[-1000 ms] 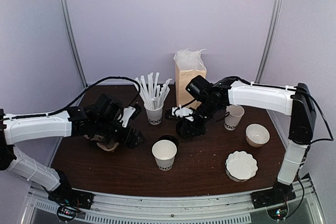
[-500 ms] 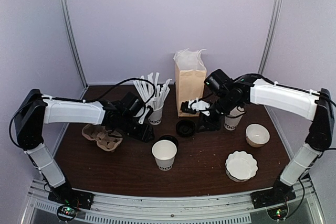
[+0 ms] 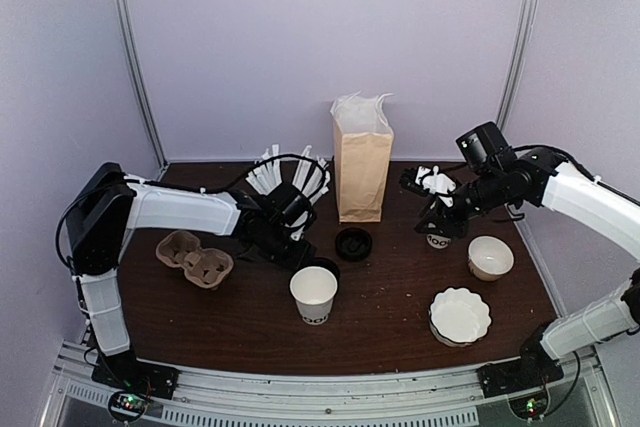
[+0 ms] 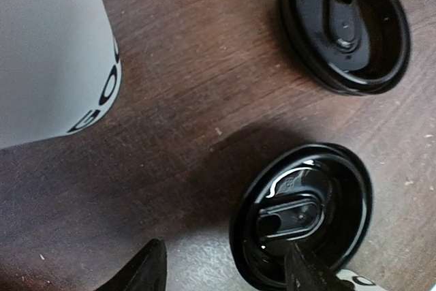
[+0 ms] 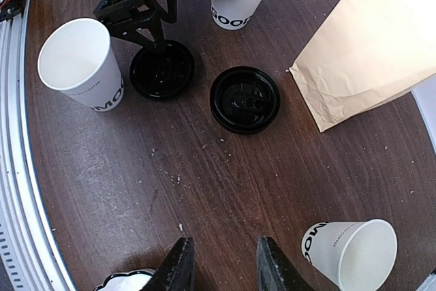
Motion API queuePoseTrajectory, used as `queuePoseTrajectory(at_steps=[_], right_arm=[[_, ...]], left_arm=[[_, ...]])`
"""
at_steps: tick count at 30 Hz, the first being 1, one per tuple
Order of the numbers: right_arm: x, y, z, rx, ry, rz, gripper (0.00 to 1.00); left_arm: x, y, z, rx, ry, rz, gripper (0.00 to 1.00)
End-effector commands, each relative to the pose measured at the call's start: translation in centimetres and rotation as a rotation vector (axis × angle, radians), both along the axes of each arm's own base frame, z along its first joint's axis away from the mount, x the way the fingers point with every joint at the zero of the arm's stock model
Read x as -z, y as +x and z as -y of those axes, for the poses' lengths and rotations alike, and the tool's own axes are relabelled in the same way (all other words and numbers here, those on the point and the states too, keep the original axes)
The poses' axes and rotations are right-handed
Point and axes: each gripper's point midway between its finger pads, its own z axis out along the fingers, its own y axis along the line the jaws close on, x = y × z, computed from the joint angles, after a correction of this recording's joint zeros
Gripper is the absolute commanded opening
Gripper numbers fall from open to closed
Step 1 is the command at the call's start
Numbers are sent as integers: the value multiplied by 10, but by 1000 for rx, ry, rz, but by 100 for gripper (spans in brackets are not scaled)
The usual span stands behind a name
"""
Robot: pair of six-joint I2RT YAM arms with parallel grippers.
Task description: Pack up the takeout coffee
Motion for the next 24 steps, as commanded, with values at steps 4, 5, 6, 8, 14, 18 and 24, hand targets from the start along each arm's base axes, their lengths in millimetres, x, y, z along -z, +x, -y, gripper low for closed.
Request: queuePoseTrajectory(at_steps=[4,5,6,8,14,18,24], right_arm=[[-8,2,-4,3,46,13,36],[-8,3,-5,1,47,11,36],[-7,3,-6,0,48,9,36],[-6,3,-7,-2,51,4,36],[-3,3,-7,-3,50,0,36],[-2,4,-7,-1,48,0,36],[2,5,-7,-2,43,-6,36]], left_arm=[[4,-3,-6,-5,86,24,50],[5,-5,-5,-3,84,19,48],[4,-6,-4,0,80,15,44],[1,-8,-2,8,70,15,38],[-14,-10,0,8,30,37,23],[-22,-11,-1,1,4,55,21],[-40,-10,-3,2,-28,94,17]])
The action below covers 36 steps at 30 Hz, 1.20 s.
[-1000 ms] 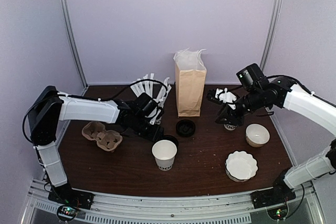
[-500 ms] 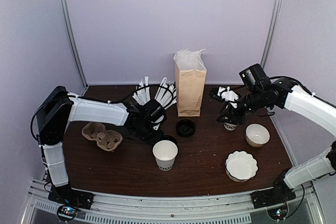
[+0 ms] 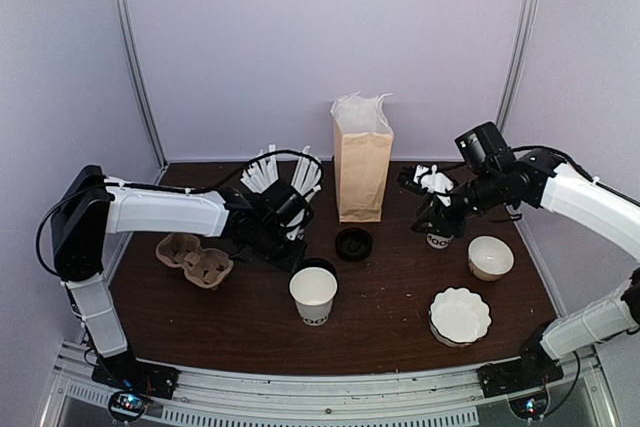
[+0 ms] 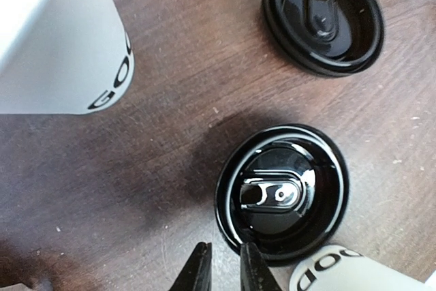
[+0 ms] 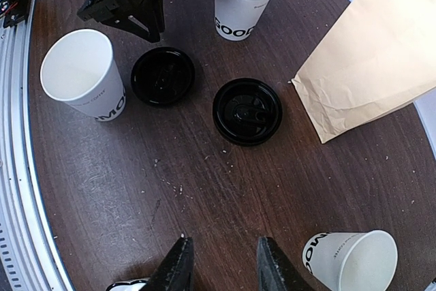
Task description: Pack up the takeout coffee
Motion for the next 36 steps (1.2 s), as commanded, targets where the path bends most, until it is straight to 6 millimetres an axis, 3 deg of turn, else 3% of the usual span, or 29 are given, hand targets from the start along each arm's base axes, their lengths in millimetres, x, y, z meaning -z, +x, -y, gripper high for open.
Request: queuePoseTrajectory(at_steps=[1,3,5,7,13,25,30,36], right_arm=[[4,2,-3,2,12,-12,36],[5,3,-3,1,11,-15,36],[6,3,-3,0,10,-18,36],[7,3,-4,-1,10,-21,36],[10,2,-4,-4,10,-28,36],[16,1,-4,-6,12,-33,36],[14,-1,-4,-6,17,-30,36],[13,-2,-4,-11,24,-28,36]], left_arm=[[-20,2,4,0,-49,52,17],[-18,2,3,-7,-47,46,22],[-12,2,2,-22,-37,39,40],[-4,3,1,-25,-22,29,44],[17,6,2,-41,7,17,43],[37,4,9,-26,15,-25,37],[33,-1,4,-27,20,-20,34],[4,-6,6,-12,-27,23,35]])
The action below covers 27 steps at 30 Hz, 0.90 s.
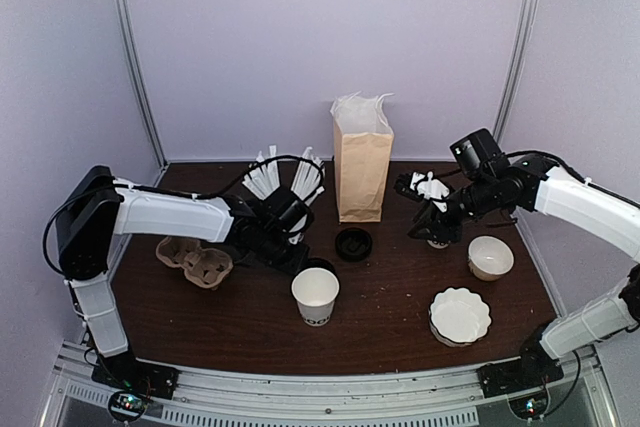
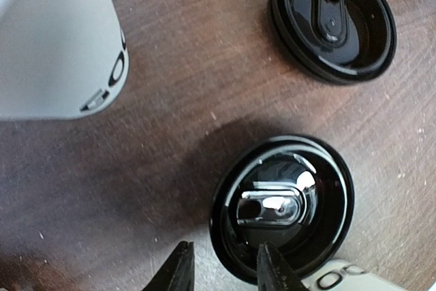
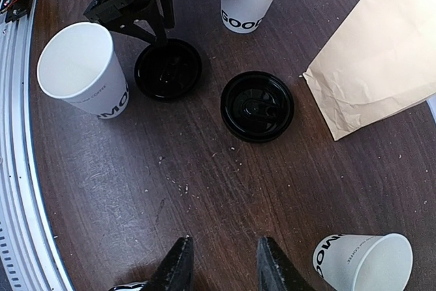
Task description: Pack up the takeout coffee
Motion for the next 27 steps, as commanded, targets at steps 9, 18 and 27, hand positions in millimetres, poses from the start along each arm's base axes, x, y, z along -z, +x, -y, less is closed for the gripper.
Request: queuePoseTrajectory(at_steps=[9,18,27], right_arm=[[-9,-62,-45,-333,14,-101,38],[14,-102,-116,-610,-180,-61,43],[57,-113,-158,-716,-317,-97,47]], left_arm=[[-78,3,4,30,-86,167,50],[-114,-8,-20,17,-118,236,60],[-115,-26,-77,-82,-99,298,63]])
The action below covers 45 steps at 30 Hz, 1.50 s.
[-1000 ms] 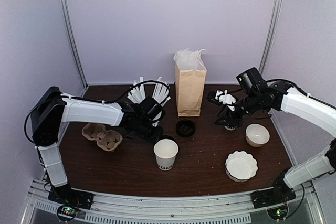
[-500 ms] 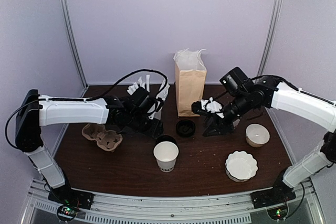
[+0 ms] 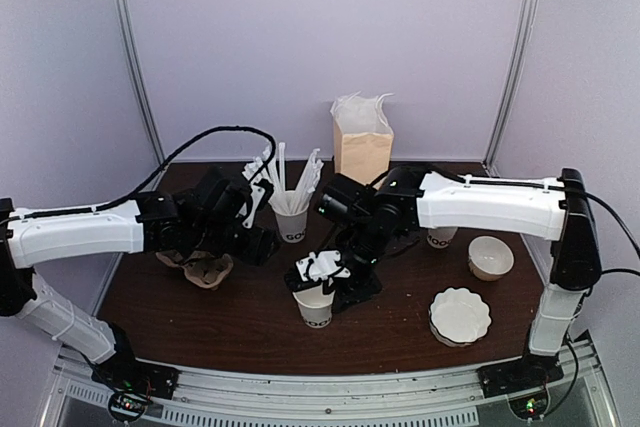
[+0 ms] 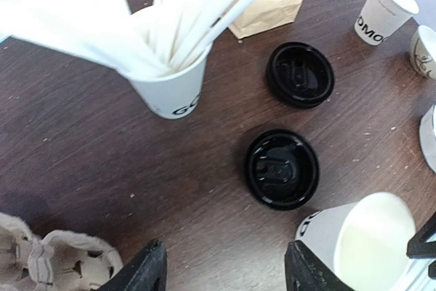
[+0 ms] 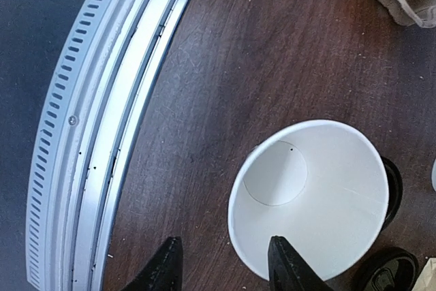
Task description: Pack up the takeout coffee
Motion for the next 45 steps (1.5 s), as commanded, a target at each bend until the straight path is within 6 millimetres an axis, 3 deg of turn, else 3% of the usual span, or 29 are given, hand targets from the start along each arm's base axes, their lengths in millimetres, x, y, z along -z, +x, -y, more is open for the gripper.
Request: queuePoseTrajectory(at_steps=[1,5,9,14,21,25,30,32,38,45], right_arm=[[8,-3,-4,-52,-68,34,46],[22,-9,-6,-77,-119,25,32],[19,-9,-5,-72,-119,40,0],[5,-8,15,-55,-117,103,0],[9,-6,55,-22,-166,201,0],[11,-2,53,7,-142,226,0],[11,-1,46,21,-135,210,23],[8,-2,46,24,-121,201,27],[-4,-7,49,25,-91,198,29],[-6,-9,52,28,-78,201,29]], left_arm=[[-4,1,-26,-76,9,49,64],[5,2,-41,-110,-1,28,65],[17,4,-41,-113,-1,6,65],[41,6,-16,-70,-37,-75,63],[73,15,16,-67,-36,-189,52],[79,24,25,-108,-47,-199,52],[93,29,39,-112,-49,-229,55],[99,31,46,-105,-38,-243,55],[114,35,53,-107,-12,-269,54],[136,30,58,-96,31,-337,42]])
